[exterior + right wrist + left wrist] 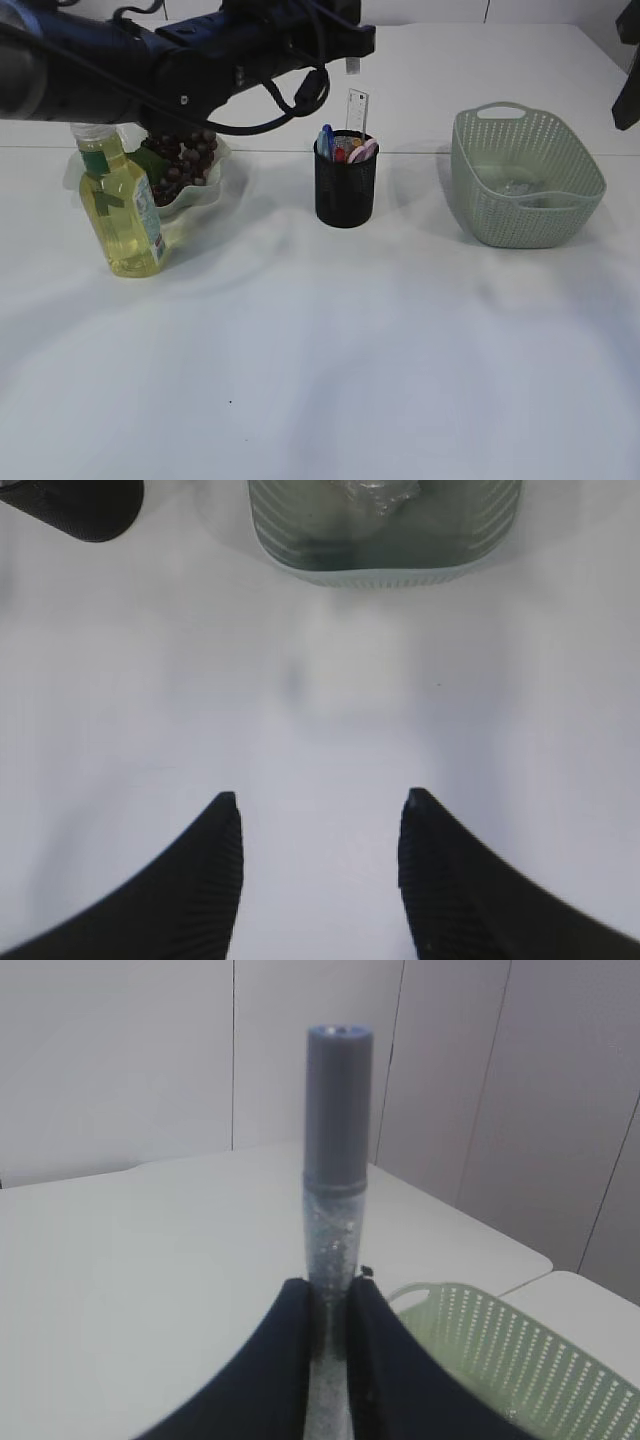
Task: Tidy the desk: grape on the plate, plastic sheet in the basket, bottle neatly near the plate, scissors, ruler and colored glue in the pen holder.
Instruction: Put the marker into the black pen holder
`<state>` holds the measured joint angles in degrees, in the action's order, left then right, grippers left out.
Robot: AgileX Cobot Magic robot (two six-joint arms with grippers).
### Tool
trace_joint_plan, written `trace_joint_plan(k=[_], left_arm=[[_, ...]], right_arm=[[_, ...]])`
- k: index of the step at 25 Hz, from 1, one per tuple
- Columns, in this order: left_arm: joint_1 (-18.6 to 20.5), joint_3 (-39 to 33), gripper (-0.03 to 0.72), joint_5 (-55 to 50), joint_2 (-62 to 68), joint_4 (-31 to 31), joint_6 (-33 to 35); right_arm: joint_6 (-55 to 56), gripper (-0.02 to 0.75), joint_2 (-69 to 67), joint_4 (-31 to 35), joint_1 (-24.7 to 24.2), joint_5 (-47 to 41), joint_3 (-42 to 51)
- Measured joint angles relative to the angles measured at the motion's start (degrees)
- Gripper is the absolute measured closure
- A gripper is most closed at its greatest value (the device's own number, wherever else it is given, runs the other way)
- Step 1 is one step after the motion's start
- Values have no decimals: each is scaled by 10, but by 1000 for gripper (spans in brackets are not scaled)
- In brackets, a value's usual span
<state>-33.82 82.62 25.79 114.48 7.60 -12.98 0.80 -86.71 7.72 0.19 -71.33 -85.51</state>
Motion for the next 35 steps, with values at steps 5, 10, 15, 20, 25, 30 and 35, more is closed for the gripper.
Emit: trace_joint_plan(k=[5, 10, 15, 20, 25, 30, 35], left_arm=[[0, 41, 613, 0, 53, 2, 0], [2, 64, 610, 0, 88, 2, 0], [8, 73, 609, 0, 110, 2, 0], [16, 74, 609, -3, 112, 2, 0], [28, 75, 608, -3, 122, 2, 0], [32, 75, 608, -10, 138, 2, 0], [32, 75, 608, -10, 141, 2, 0]], right_arm=[[0, 333, 0, -4, 0, 0, 0], [-1, 333, 0, -14, 0, 0, 0], [-1, 333, 0, -20, 0, 0, 0], [-1, 333, 0, -24, 0, 0, 0], [-1, 333, 0, -24, 0, 0, 0], [-2, 333, 0, -25, 0, 0, 0], [-2, 333, 0, -26, 0, 0, 0]])
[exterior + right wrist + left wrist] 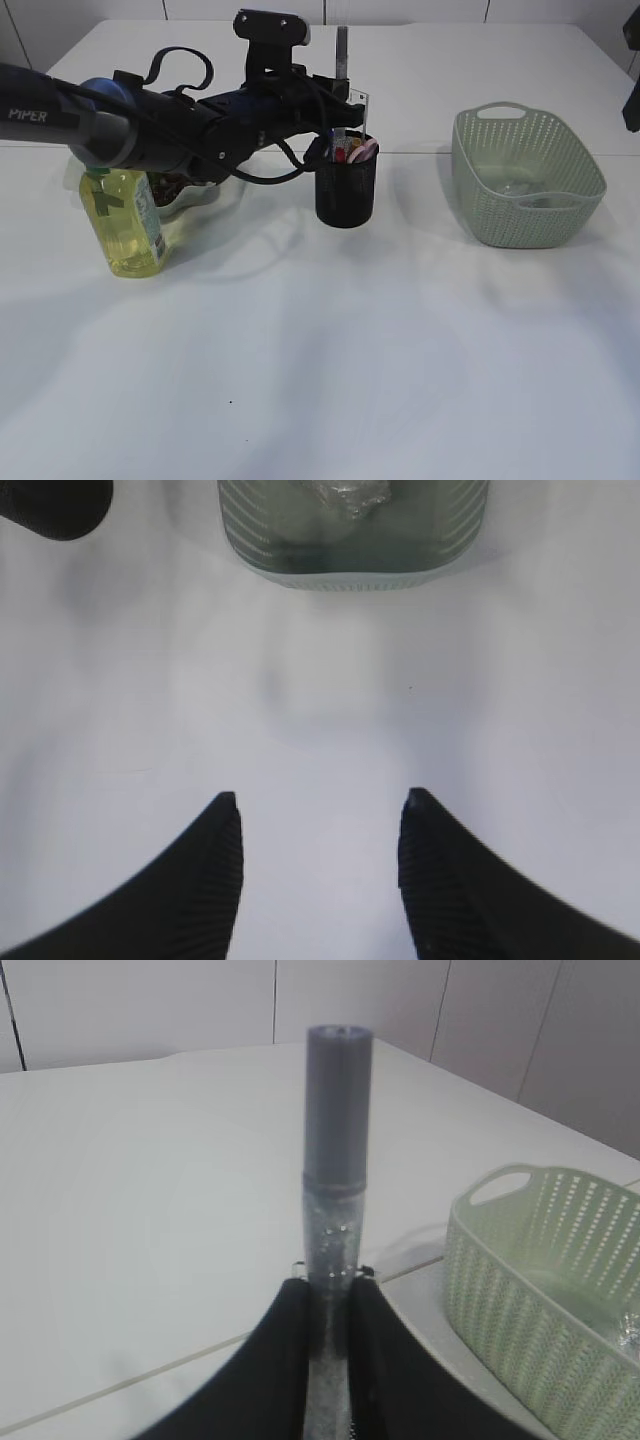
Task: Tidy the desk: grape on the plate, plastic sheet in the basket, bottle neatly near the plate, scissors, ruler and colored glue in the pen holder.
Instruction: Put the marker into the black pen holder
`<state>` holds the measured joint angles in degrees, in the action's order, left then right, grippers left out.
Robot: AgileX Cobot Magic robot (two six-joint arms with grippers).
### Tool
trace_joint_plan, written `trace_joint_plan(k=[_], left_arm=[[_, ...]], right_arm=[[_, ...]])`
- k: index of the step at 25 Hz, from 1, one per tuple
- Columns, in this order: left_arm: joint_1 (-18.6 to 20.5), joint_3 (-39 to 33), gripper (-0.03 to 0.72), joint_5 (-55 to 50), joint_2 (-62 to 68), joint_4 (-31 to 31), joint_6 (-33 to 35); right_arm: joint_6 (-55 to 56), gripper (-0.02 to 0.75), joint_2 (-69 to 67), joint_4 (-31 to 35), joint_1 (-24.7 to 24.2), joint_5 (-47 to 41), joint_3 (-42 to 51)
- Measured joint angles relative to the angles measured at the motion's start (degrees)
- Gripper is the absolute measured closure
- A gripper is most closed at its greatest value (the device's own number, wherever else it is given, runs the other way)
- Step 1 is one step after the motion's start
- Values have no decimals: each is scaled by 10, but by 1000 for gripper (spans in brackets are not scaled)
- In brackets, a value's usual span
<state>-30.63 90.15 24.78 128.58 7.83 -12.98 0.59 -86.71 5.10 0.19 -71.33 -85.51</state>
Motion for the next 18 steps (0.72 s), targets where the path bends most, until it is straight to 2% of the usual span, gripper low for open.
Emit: trace_joint_plan(k=[13, 18], left_arm=[[0, 0, 596, 0, 0, 0, 0], [0, 0, 546, 0, 0, 0, 0]], right_arm=[[-1, 333, 0, 0, 0, 0, 0], [-1, 333, 0, 0, 0, 0, 0]])
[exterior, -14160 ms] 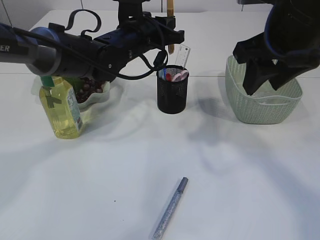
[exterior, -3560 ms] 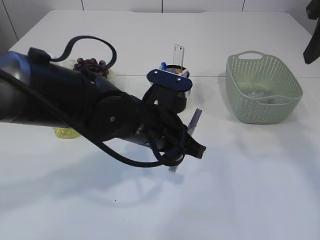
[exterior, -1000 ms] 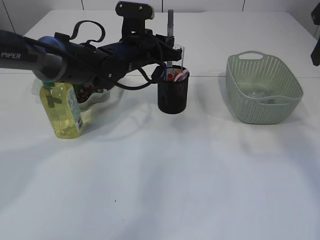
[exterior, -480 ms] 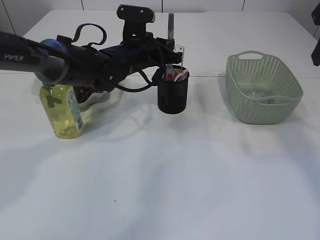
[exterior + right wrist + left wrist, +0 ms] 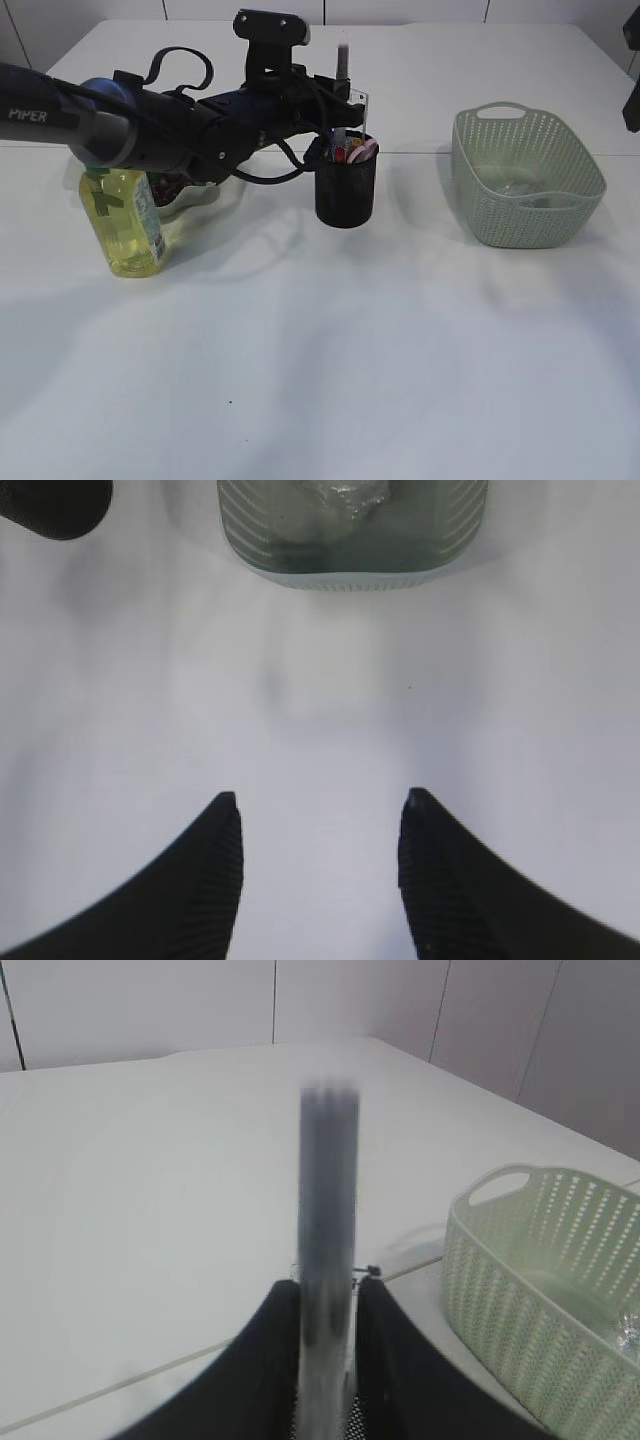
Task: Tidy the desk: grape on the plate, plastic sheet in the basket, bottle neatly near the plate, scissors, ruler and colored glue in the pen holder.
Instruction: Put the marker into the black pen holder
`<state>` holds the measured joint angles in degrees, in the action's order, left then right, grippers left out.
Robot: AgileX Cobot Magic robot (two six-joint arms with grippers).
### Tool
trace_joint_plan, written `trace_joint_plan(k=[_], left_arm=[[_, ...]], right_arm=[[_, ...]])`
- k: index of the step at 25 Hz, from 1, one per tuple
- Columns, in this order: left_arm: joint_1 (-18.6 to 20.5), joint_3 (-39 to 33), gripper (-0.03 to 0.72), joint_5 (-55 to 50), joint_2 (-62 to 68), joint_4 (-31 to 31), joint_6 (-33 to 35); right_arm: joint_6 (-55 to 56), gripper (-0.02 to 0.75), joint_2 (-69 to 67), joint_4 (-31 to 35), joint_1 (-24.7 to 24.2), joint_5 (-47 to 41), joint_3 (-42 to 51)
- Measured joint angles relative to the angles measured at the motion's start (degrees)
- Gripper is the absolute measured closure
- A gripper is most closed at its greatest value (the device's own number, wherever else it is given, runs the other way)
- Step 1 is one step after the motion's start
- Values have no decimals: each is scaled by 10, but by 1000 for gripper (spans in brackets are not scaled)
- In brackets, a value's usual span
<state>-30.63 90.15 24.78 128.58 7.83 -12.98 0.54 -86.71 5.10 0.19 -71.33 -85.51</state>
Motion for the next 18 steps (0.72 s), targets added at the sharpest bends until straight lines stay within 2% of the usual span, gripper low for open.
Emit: trace_joint_plan(k=[4, 9, 18], left_arm=[[0, 0, 506, 0, 0, 0, -1], [0, 0, 491, -5, 0, 0, -1], [0, 0, 477, -172, -82, 13, -1]], right_arm=[[0, 333, 0, 0, 0, 0, 0], [-1, 333, 0, 0, 0, 0, 0], [-1, 333, 0, 11, 0, 0, 0]])
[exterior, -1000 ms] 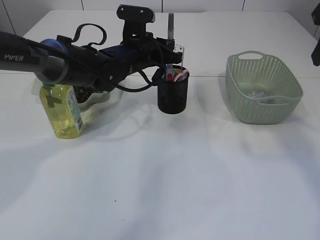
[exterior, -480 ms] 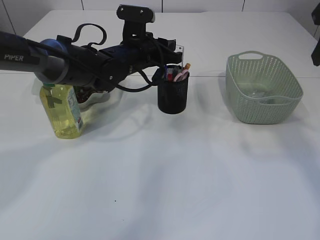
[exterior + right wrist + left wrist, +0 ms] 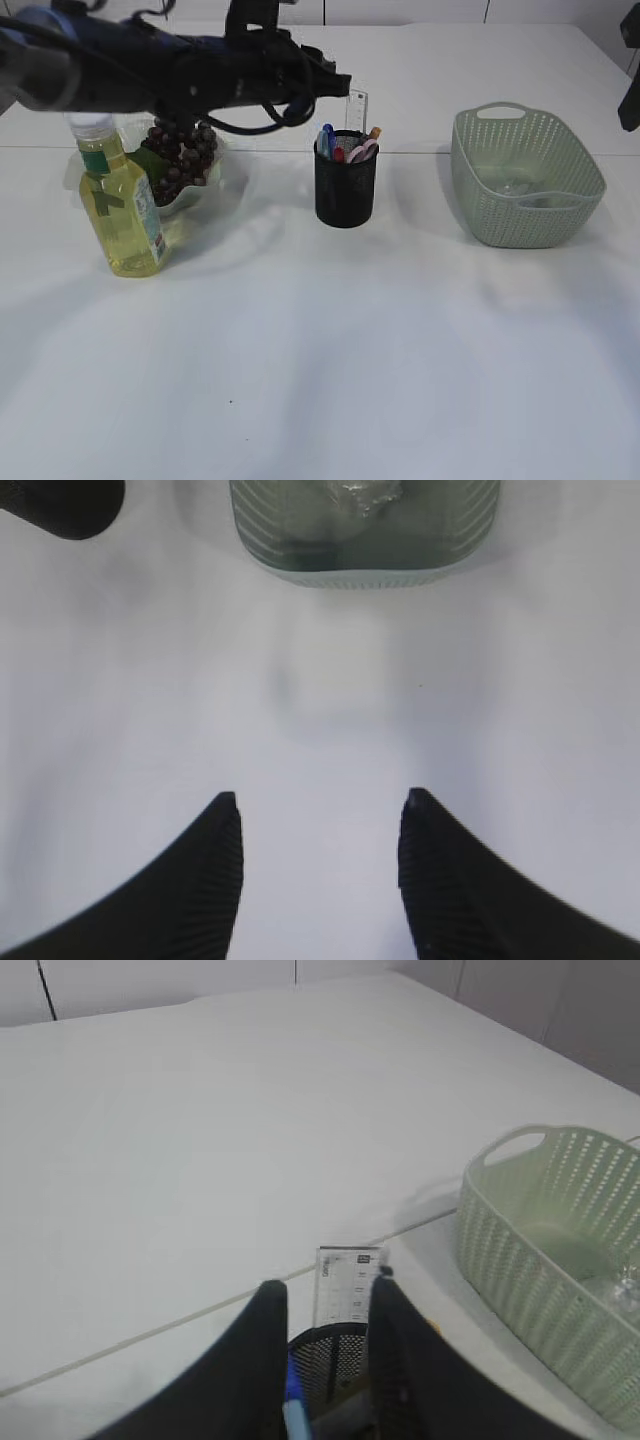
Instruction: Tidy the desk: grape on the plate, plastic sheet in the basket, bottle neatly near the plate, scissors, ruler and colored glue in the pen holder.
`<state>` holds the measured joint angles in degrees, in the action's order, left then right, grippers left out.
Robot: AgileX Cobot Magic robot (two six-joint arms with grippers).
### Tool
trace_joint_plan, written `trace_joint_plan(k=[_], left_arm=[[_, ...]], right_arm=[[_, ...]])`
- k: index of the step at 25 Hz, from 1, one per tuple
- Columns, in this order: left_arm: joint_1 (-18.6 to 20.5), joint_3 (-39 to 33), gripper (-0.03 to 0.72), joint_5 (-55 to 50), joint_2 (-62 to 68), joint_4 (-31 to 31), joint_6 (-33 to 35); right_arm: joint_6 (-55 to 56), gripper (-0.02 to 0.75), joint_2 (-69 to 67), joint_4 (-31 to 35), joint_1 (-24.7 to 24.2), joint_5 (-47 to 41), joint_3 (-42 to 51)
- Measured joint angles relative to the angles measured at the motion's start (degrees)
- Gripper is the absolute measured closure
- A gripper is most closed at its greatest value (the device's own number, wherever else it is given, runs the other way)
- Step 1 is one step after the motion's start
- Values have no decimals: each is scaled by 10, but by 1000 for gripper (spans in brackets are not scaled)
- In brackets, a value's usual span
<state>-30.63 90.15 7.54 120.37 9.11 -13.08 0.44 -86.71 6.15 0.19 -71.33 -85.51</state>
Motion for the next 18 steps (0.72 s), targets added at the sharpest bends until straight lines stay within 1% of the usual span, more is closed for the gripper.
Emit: trace_joint_plan(k=[3, 7, 8, 13, 18], left_arm=[[0, 0, 442, -75, -47, 13, 0], [0, 0, 352, -182, -106, 18, 0], [0, 0, 341, -208, -121, 18, 0], [0, 0, 323, -342, -185, 1, 0], [-4, 0, 324, -416, -216, -13, 0]], right_arm=[[0, 333, 0, 1, 0, 0, 0], [0, 333, 4, 16, 0, 0, 0], [0, 333, 6, 21, 0, 0, 0], [0, 333, 28, 42, 0, 0, 0], [-4, 333, 57, 57, 0, 0, 0]])
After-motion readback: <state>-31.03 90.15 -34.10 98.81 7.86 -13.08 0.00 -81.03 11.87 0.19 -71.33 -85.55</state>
